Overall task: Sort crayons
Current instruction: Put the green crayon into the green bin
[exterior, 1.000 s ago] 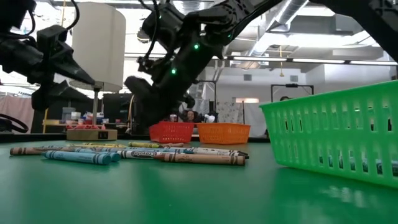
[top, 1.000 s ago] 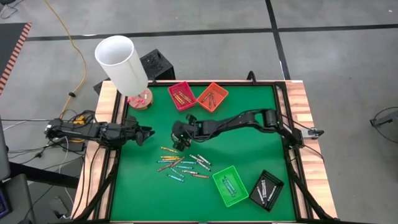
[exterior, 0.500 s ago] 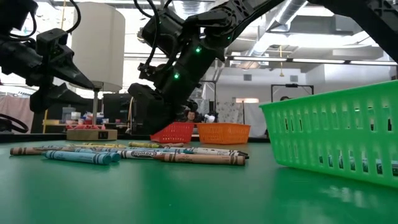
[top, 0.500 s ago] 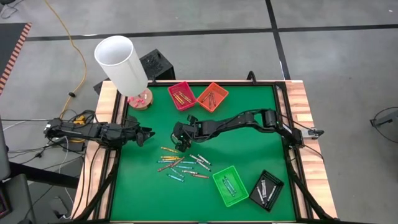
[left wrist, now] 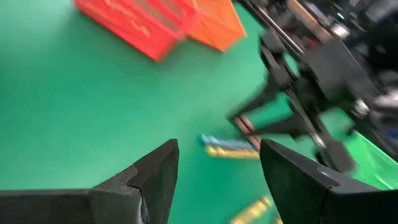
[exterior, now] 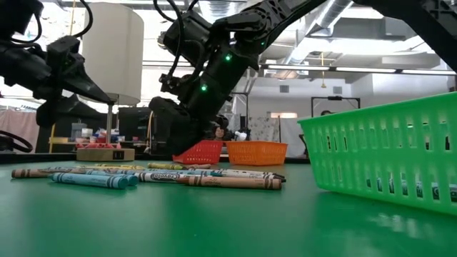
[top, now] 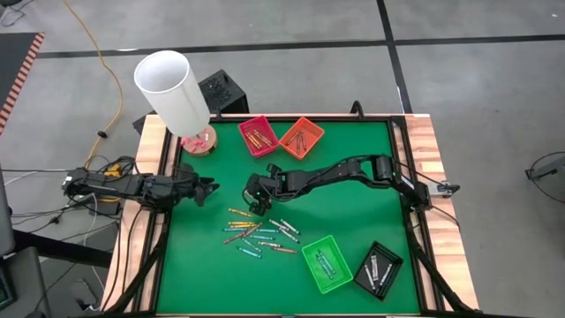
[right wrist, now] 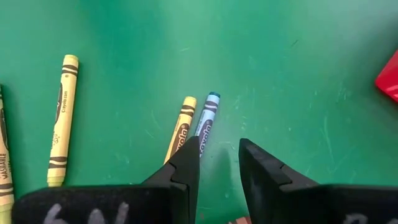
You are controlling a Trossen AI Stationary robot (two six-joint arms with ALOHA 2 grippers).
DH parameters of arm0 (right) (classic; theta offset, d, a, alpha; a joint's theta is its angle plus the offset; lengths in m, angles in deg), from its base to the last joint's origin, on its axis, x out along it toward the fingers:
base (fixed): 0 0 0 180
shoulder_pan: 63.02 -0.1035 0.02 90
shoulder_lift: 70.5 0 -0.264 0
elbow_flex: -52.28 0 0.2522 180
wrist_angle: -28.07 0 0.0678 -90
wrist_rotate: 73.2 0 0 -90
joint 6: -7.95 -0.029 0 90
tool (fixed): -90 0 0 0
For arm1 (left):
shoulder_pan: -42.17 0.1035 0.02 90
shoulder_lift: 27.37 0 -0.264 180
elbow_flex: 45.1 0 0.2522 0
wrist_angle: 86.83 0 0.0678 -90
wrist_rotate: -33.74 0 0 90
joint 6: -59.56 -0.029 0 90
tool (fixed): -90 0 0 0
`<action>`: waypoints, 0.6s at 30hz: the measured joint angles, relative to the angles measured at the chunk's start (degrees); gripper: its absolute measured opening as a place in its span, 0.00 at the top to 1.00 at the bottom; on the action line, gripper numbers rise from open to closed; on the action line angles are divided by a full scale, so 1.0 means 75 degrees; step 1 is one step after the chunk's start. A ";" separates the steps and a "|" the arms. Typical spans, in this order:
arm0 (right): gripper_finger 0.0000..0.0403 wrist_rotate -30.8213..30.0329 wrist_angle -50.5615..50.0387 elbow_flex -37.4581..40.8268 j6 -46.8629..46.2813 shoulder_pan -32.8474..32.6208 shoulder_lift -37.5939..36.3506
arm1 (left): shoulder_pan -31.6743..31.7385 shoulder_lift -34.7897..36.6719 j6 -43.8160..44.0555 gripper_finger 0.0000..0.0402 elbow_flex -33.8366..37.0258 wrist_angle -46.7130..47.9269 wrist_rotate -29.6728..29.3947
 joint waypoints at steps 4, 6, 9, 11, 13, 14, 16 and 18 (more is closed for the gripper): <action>0.73 -0.0001 0.0009 0.0014 -0.0002 -0.0016 0.0000 | 0.0003 0.0000 -0.0113 0.46 0.0000 -0.0019 -0.0441; 0.73 -0.0006 0.0107 0.0128 -0.0003 -0.0017 0.0000 | 0.0003 0.0001 -0.0076 0.46 0.0000 -0.0021 -0.0501; 0.73 -0.0003 0.0066 0.0216 -0.0022 0.0000 0.0009 | 0.0003 0.0003 -0.0215 0.46 0.0000 -0.0022 -0.0792; 0.73 -0.0003 0.0100 0.0214 -0.0022 0.0000 0.0009 | 0.0003 0.0000 -0.0259 0.46 0.0000 -0.0019 -0.0960; 0.73 -0.0003 0.0110 0.0213 -0.0019 -0.0002 0.0009 | 0.0003 0.0000 -0.0263 0.46 0.0000 -0.0022 -0.1025; 0.73 -0.0002 0.0098 0.0213 -0.0019 -0.0013 0.0009 | 0.0003 0.0002 -0.0262 0.46 0.0000 -0.0019 -0.1033; 0.73 -0.0003 0.0082 0.0213 -0.0019 -0.0017 0.0009 | 0.0003 0.0000 -0.0262 0.46 0.0000 -0.0019 -0.1055; 0.73 -0.0003 0.0120 0.0213 -0.0019 -0.0017 0.0009 | 0.0003 0.0002 -0.0265 0.46 0.0000 -0.0017 -0.1145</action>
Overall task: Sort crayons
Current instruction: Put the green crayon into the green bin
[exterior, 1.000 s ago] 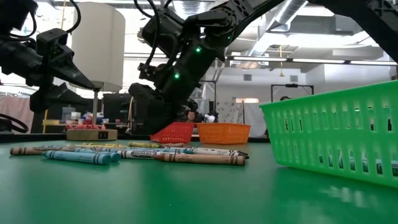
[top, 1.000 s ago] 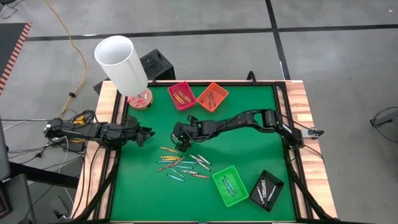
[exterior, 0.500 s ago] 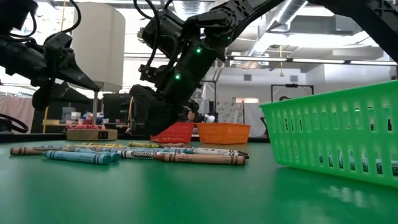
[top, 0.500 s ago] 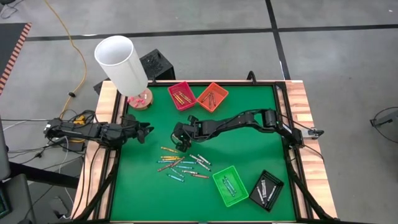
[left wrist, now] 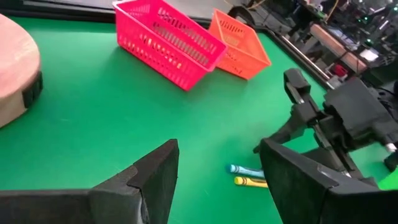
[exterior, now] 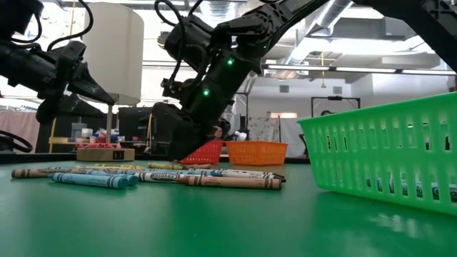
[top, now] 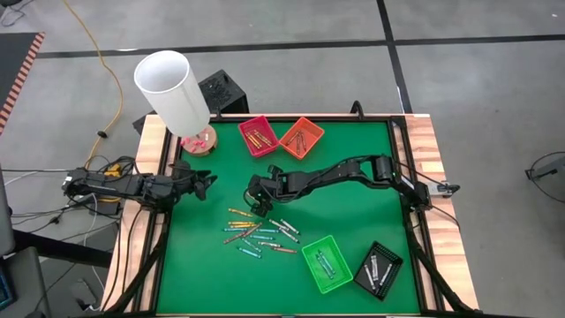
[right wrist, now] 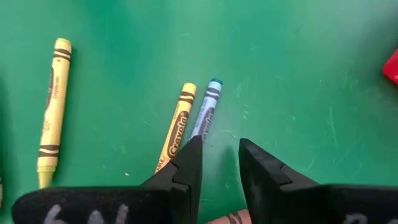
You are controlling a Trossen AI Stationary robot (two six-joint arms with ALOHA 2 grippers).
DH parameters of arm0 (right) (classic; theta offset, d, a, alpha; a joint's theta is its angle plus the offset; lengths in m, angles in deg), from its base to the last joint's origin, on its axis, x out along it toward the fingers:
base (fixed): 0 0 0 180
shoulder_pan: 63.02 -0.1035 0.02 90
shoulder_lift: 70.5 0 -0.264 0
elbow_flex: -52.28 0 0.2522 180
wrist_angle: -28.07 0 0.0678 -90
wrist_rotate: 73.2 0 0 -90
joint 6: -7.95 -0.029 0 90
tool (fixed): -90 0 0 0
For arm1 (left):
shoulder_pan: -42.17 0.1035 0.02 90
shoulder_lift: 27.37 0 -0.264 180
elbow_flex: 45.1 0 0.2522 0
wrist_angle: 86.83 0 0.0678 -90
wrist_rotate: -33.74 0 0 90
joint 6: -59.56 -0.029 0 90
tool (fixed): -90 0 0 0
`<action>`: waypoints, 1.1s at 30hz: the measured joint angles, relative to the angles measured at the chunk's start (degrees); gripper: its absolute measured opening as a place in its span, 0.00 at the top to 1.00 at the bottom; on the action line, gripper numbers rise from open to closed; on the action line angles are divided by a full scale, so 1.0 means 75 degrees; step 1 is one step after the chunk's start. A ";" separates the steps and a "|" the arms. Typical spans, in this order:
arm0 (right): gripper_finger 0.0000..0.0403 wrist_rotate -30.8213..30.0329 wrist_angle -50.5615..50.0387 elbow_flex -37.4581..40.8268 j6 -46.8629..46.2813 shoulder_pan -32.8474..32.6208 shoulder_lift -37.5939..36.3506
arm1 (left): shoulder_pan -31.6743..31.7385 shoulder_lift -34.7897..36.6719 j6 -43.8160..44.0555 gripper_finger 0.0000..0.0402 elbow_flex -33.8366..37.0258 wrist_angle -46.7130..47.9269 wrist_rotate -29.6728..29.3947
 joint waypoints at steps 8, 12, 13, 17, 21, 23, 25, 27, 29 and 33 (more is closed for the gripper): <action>0.73 -0.0009 0.0546 -0.0006 0.0081 -0.0108 0.0000 | 0.0000 -0.0001 -0.0003 0.46 0.0000 0.0000 -0.0106; 0.73 -0.0013 0.0482 -0.0006 0.0082 -0.0100 0.0000 | 0.0000 -0.0002 0.0000 0.46 0.0000 0.0000 -0.0098; 0.73 -0.0017 0.0480 -0.0006 0.0082 -0.0094 0.0000 | 0.0000 -0.0002 0.0000 0.46 0.0000 0.0000 -0.0098; 0.73 -0.0023 0.0482 -0.0006 0.0084 -0.0076 0.0000 | 0.0000 0.0000 0.0000 0.46 0.0000 0.0002 -0.0093; 0.73 -0.0016 0.0648 -0.0020 0.0082 -0.0103 0.0142 | 0.0000 0.0000 0.0000 0.46 0.0000 0.0000 -0.0093; 0.73 -0.0022 0.0572 -0.0003 0.0078 -0.0119 0.0241 | -0.0003 0.0000 0.0000 0.46 0.0000 0.0011 -0.0092; 0.73 -0.0010 0.0702 -0.0032 0.0018 -0.0154 0.0380 | -0.0003 0.0001 0.0000 0.46 0.0000 0.0007 -0.0082; 0.73 -0.0018 0.0646 -0.0016 -0.0019 -0.0151 0.0420 | -0.0003 0.0001 0.0003 0.46 0.0000 0.0011 -0.0084; 0.73 0.0024 0.0613 -0.0023 -0.0035 -0.0158 0.0417 | -0.0003 0.0001 0.0000 0.46 0.0000 0.0006 -0.0078; 0.73 0.0009 0.0610 -0.0023 -0.0039 -0.0154 0.0417 | -0.0003 0.0001 0.0009 0.46 0.0000 0.0011 -0.0071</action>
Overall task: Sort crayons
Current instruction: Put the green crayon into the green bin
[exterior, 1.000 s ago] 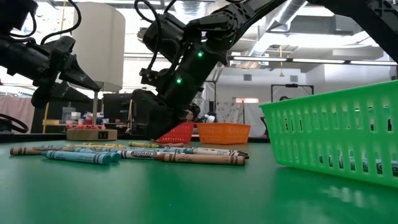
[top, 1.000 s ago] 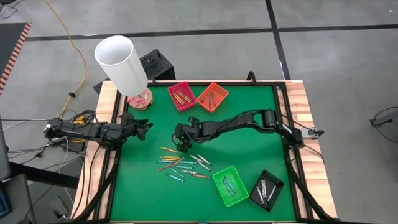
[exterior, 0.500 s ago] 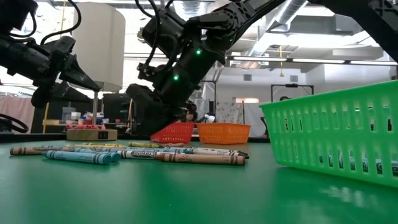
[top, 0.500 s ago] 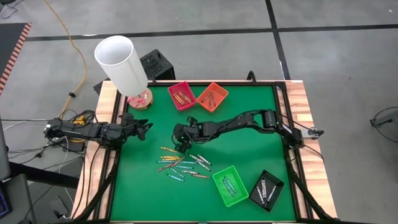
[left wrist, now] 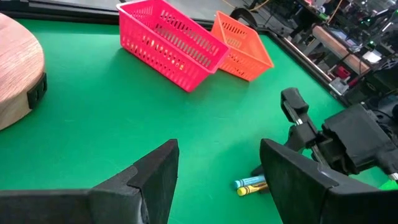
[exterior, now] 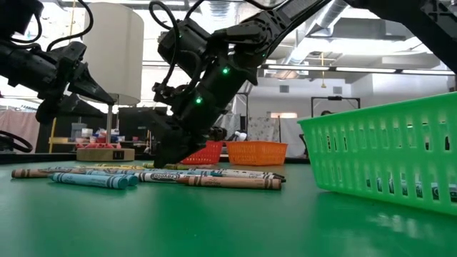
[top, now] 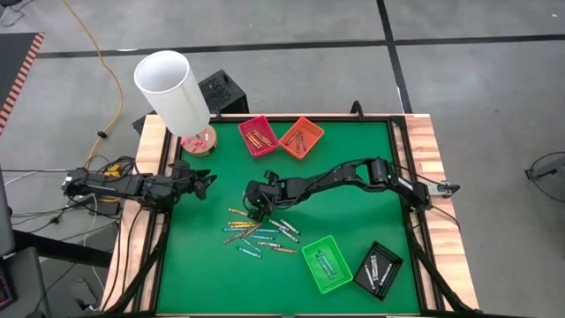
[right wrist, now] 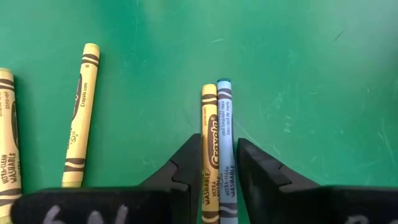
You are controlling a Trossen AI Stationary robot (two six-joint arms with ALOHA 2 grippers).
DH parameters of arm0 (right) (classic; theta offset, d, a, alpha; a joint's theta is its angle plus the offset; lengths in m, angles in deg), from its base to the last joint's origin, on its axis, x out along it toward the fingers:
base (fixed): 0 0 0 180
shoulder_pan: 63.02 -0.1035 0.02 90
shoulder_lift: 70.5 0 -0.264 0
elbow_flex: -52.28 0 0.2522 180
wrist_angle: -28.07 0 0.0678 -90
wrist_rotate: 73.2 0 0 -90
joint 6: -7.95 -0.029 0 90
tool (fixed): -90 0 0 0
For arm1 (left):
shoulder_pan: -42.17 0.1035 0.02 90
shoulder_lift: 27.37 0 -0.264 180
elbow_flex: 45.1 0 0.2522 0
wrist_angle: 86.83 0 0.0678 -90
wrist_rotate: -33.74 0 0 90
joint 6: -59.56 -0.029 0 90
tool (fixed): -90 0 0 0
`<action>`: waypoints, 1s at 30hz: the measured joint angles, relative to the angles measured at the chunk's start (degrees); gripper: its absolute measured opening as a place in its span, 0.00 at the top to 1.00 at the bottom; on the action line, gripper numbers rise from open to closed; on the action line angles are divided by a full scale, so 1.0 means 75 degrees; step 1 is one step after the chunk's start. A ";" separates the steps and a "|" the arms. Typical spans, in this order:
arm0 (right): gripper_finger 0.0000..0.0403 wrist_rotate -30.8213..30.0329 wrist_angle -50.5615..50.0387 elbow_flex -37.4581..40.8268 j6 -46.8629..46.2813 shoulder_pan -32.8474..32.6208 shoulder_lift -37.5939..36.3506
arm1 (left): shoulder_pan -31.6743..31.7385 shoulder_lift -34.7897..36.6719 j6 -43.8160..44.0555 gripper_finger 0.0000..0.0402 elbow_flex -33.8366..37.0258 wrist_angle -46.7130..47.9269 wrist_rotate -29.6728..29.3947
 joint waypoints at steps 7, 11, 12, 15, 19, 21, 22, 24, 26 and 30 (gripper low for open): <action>0.74 0.0117 0.0010 0.0009 0.0002 -0.0009 -0.0032 | 0.0000 0.0000 -0.0004 0.46 0.0000 -0.0001 -0.0001; 0.74 0.0199 0.0061 0.0018 0.0176 -0.0041 -0.0111 | 0.0000 0.0000 -0.0004 0.46 0.0000 -0.0002 -0.0004; 0.74 0.0265 0.0007 0.0002 0.0176 -0.0044 -0.0143 | 0.0000 0.0000 -0.0004 0.46 0.0000 -0.0001 -0.0004; 0.74 0.0451 0.0066 -0.0099 0.0179 -0.0044 -0.0194 | 0.0000 0.0000 -0.0004 0.46 0.0000 -0.0002 0.0005; 0.74 0.0575 0.0029 -0.0175 0.0212 -0.0044 -0.0195 | 0.0000 0.0000 -0.0004 0.46 0.0000 0.0001 0.0016; 0.74 0.0589 0.0052 -0.0201 0.0211 -0.0044 -0.0195 | 0.0000 0.0000 -0.0007 0.46 0.0000 -0.0004 0.0019; 0.74 0.0591 0.0063 -0.0204 0.0227 -0.0030 -0.0198 | 0.0000 0.0000 -0.0004 0.46 0.0000 0.0001 0.0016; 0.74 0.0592 0.0049 -0.0204 0.0242 -0.0026 -0.0198 | 0.0000 0.0000 -0.0004 0.46 0.0000 -0.0002 0.0019; 0.74 0.0592 0.0042 -0.0204 0.0265 -0.0026 -0.0195 | 0.0000 0.0000 -0.0004 0.46 0.0000 0.0001 0.0019; 0.74 0.0592 0.0061 -0.0204 0.0311 -0.0038 -0.0195 | 0.0000 0.0000 -0.0007 0.46 0.0000 -0.0002 0.0019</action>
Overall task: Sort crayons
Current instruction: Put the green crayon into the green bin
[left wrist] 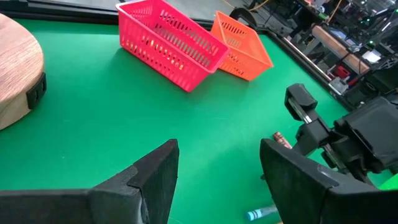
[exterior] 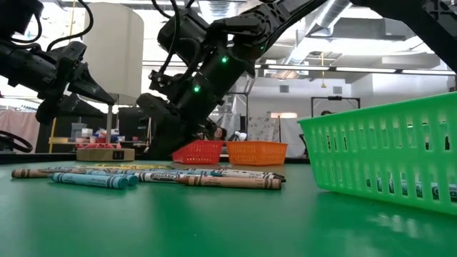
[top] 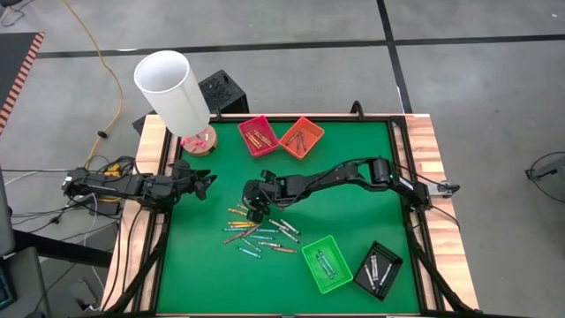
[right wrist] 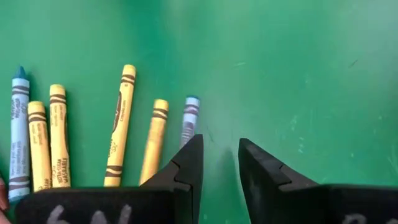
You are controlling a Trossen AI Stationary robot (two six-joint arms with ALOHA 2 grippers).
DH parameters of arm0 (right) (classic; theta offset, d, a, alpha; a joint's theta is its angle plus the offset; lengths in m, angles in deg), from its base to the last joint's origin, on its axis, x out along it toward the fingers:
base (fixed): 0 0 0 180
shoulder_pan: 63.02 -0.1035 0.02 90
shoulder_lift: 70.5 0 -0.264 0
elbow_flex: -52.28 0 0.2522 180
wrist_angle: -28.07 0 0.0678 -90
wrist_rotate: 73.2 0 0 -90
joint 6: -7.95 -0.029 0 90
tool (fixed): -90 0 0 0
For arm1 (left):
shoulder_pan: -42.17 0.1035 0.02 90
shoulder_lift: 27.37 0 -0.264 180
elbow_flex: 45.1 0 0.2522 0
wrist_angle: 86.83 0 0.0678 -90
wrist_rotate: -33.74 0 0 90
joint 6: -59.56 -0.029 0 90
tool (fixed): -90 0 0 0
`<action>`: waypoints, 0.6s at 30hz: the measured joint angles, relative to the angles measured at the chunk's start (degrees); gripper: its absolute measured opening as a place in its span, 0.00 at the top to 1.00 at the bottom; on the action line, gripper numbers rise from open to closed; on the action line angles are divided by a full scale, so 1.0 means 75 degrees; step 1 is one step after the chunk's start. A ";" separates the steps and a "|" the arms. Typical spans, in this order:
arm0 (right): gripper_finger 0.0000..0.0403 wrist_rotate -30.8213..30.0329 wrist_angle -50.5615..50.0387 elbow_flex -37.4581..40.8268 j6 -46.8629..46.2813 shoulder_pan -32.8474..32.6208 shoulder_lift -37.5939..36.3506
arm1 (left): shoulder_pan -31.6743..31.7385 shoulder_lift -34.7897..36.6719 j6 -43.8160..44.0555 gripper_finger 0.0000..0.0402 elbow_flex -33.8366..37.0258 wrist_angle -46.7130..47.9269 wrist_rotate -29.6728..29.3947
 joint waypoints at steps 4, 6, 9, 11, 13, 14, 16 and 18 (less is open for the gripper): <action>0.74 0.0003 0.0024 0.0000 0.0058 -0.0098 0.0000 | 0.0000 0.0000 0.0000 0.46 0.0000 0.0000 0.0000; 0.74 0.0000 0.0023 0.0000 0.0081 -0.0159 0.0003 | 0.0000 0.0000 0.0000 0.46 0.0000 0.0000 0.0000; 0.74 0.0003 0.0083 0.0028 0.0093 -0.0215 0.0012 | 0.0000 0.0000 0.0000 0.46 0.0000 0.0003 -0.0003; 0.74 0.0000 0.0188 0.0131 0.0093 -0.0231 0.0012 | 0.0000 0.0000 0.0000 0.46 0.0000 0.0000 -0.0003; 0.74 0.0000 0.0182 0.0200 0.0093 -0.0259 0.0020 | 0.0000 0.0000 0.0000 0.46 0.0000 0.0002 -0.0003; 0.74 0.0000 0.0170 0.0229 0.0093 -0.0258 0.0020 | 0.0000 0.0000 0.0000 0.46 0.0000 0.0000 -0.0003; 0.74 0.0000 0.0176 0.0266 0.0090 -0.0253 0.0020 | 0.0000 -0.0001 0.0004 0.46 0.0000 0.0003 -0.0003; 0.74 -0.0003 0.0189 0.0300 0.0089 -0.0253 0.0020 | 0.0000 0.0000 0.0038 0.46 0.0000 0.0001 -0.0003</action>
